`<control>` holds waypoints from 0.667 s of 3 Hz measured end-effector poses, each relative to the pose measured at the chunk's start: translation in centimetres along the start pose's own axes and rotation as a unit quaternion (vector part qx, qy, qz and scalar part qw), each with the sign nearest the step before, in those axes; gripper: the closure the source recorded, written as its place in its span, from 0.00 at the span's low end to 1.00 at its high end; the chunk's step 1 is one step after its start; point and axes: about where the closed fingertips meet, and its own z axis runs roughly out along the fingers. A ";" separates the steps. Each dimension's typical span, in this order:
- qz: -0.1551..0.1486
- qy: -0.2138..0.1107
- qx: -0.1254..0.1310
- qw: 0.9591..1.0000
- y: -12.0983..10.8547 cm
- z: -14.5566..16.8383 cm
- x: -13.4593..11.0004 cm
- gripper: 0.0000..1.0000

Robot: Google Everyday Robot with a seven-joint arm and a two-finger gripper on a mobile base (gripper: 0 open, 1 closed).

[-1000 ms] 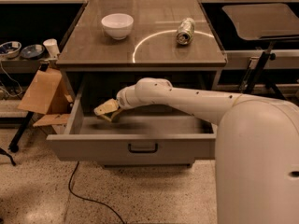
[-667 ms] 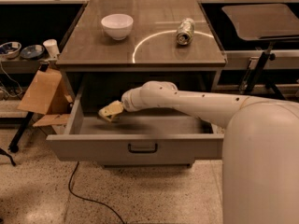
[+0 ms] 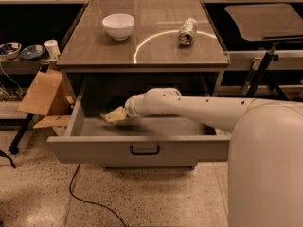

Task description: Pick sponge from top drawer and place on counter

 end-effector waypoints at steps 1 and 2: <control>-0.003 -0.002 -0.002 1.000 0.7 0.1 0.0 0.00; -0.008 -0.007 0.001 1.000 1.5 0.2 -0.3 0.00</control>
Offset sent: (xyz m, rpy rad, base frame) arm -0.0094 0.0131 0.0064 0.0106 -0.0244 -0.0006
